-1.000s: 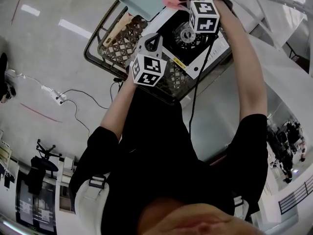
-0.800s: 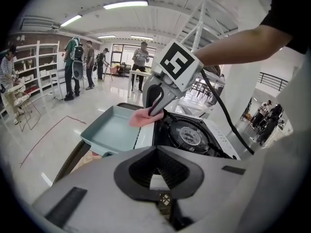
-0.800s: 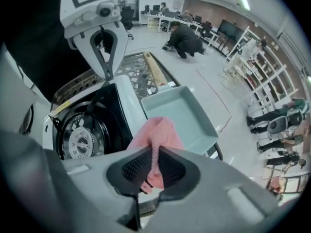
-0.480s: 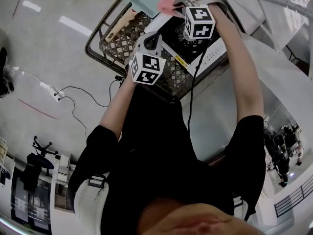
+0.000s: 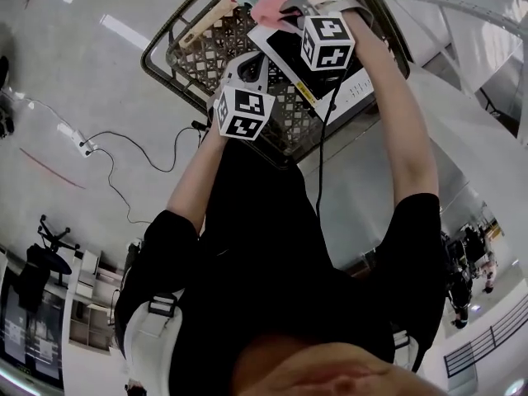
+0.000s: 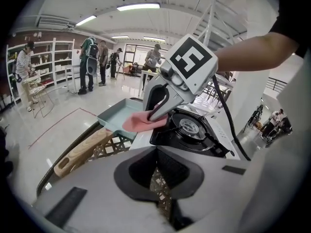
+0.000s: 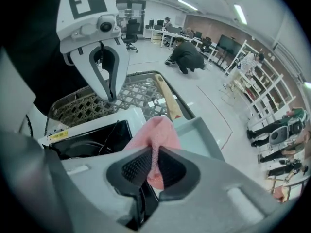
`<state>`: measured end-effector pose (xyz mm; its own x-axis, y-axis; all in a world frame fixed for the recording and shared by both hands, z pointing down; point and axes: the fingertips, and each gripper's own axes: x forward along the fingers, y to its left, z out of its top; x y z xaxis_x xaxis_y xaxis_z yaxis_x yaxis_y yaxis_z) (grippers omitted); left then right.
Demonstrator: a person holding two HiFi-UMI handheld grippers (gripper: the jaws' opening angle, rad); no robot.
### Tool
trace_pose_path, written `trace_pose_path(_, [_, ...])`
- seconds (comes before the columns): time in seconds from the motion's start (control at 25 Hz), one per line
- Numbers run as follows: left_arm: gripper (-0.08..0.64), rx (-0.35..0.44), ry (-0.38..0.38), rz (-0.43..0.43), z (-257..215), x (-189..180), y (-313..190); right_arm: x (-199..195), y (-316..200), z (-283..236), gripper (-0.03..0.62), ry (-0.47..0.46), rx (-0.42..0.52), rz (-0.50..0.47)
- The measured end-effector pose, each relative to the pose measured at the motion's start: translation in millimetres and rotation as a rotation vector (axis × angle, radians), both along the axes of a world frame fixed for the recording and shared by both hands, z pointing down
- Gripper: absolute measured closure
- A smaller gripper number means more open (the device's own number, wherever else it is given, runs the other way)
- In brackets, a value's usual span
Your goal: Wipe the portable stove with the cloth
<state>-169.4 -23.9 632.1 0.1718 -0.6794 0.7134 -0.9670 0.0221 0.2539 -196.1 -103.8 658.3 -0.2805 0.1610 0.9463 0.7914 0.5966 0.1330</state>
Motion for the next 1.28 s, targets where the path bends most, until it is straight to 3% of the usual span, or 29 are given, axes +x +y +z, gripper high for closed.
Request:
trace_pose_path(0.32, [0.56,-0.023,-0.016,-0.09,16,-10,40,-19,48,17,0.555,0.003,-0.006,-0.13])
trace_pose_path(0.52, [0.56,-0.03,-0.03,-0.155,6,-18,48,-27,55,6,0.555,-0.013,-0.019,-0.128])
trace_pose_path(0.6, [0.56,-0.026,-0.036,-0.168,5,-21,47,-31,52,4,0.555,-0.034,-0.035,-0.076])
trace_pose_path(0.72, [0.56,-0.01,-0.052,-0.184,0,-27,45,-36,48,-4,0.558,-0.125,-0.06,0.056])
trace_pose_path(0.96, [0.56,0.015,-0.104,-0.198,-25,-29,48,-23,55,-70,0.56,-0.448,-0.098,0.436])
trace_pose_path(1.28, [0.56,0.122,-0.161,-0.152,-71,-15,28,42,45,-133,0.56,-0.68,-0.377,1.057])
